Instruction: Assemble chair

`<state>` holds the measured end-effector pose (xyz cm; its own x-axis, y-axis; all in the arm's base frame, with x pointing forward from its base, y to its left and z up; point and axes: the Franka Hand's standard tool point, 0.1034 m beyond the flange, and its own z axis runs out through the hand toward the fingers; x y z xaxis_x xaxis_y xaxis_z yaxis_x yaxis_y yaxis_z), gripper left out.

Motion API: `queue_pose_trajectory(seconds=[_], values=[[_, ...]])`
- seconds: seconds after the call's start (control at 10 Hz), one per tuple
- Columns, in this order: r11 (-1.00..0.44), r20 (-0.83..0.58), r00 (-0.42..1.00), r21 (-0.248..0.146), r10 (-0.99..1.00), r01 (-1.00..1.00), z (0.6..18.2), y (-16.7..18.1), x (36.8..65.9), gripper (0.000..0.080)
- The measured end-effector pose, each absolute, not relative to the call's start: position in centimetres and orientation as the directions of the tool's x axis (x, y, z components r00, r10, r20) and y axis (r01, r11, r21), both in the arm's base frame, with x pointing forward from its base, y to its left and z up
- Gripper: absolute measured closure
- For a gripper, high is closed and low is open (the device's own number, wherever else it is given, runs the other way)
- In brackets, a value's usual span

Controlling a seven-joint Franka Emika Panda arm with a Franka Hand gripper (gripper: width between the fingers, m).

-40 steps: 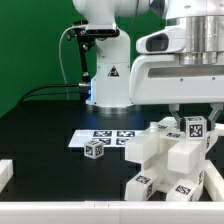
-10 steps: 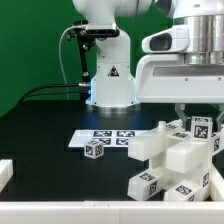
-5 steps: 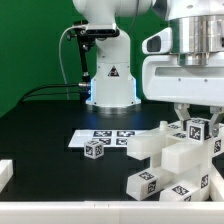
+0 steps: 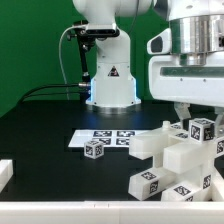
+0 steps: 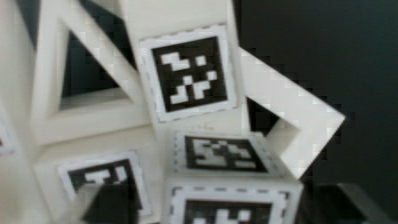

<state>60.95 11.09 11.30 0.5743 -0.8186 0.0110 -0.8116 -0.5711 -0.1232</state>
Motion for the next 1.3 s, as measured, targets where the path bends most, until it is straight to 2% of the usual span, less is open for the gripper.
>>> queue_pose_trajectory(seconds=[0.1,0.2,0.3,0.5,0.7,0.9,1.0,1.1,1.2,1.3], values=[[-0.693,0.031,0.695,-0.12,-0.718,-0.711,11.31,11.03,60.97,0.0194],[-0.835,0.061,0.835,-0.104,-0.547,-0.54,11.31,10.92,61.06,0.0194],[-0.854,0.064,0.854,-0.101,-0.517,-0.51,11.27,10.89,61.04,0.0155],[-0.95,0.087,0.947,-0.076,-0.309,-0.303,11.26,10.72,61.06,0.0151],[-0.999,0.102,0.995,-0.022,0.022,0.024,11.13,11.13,60.88,0.015],[-1.0,0.102,0.995,-0.026,0.011,0.014,11.1,11.24,60.86,0.0178],[-1.0,0.101,0.995,-0.028,-0.005,-0.003,11.09,11.23,60.86,0.0312],[-1.0,0.101,0.995,-0.028,-0.007,-0.004,11.07,11.22,60.86,0.0489],[-0.997,0.099,0.992,-0.035,-0.073,-0.07,11.06,11.25,60.85,0.0489],[-0.989,0.096,0.985,-0.043,-0.142,-0.139,11.06,11.26,60.85,0.0521]])
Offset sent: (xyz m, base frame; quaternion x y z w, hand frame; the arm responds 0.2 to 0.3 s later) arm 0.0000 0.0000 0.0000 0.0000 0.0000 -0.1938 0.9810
